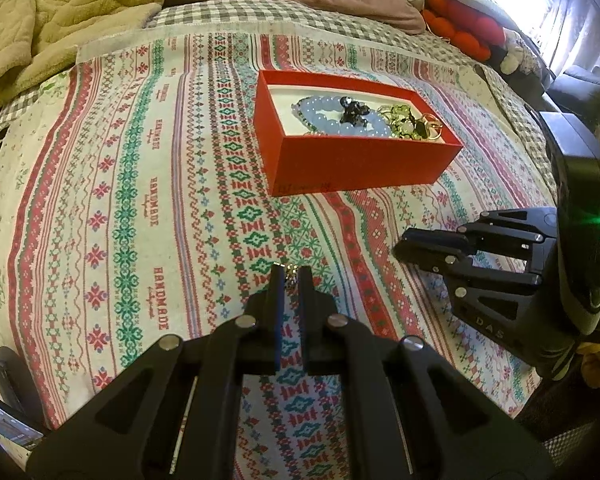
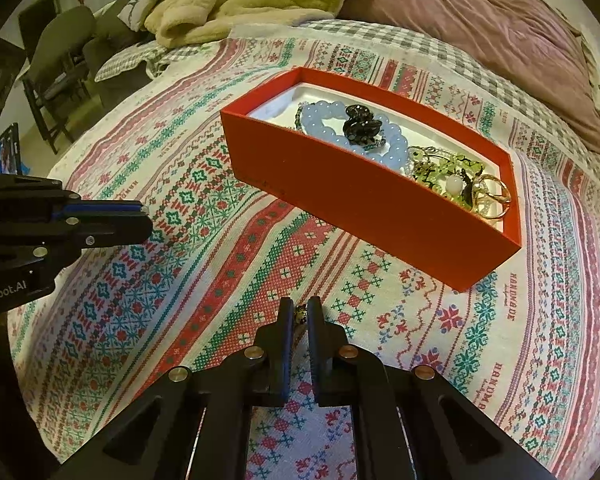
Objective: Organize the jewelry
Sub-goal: 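Carry both held gold studs over the red box with both tools, then open the left tool into the red box while the right tool opens its stud there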
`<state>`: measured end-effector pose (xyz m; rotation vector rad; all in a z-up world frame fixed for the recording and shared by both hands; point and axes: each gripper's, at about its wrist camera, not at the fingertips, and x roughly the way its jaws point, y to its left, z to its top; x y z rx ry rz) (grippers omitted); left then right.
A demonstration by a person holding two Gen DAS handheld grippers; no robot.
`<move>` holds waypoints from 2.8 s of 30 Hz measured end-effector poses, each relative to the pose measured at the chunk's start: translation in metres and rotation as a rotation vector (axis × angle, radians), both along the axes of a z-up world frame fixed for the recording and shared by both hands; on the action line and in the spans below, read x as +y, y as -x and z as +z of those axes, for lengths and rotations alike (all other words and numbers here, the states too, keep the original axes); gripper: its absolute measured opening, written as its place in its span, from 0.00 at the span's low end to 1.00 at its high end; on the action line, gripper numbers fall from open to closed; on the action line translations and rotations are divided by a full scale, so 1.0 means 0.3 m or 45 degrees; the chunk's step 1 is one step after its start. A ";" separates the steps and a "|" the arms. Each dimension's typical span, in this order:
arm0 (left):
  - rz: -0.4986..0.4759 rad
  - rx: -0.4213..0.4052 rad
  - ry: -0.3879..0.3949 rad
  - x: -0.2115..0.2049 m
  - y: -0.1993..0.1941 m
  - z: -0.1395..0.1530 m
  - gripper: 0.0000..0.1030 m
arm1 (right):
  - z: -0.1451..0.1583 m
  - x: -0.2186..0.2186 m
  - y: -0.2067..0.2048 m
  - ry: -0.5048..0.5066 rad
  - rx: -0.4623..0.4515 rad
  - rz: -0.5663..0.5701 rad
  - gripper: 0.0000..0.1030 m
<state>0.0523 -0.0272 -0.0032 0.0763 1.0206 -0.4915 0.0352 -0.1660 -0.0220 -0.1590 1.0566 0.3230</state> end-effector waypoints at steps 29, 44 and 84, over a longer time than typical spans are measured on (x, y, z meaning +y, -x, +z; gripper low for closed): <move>-0.005 -0.093 0.186 -0.099 -0.138 0.187 0.07 | 0.307 -0.175 -0.087 -0.250 -0.073 -0.214 0.07; 0.091 0.039 0.312 -0.176 -0.312 0.081 0.07 | 0.279 -0.248 -0.160 -0.278 -0.005 -0.333 0.07; 0.184 -0.060 -0.005 -0.155 -0.242 0.101 0.65 | 0.195 -0.238 -0.352 -0.365 0.028 -0.409 0.14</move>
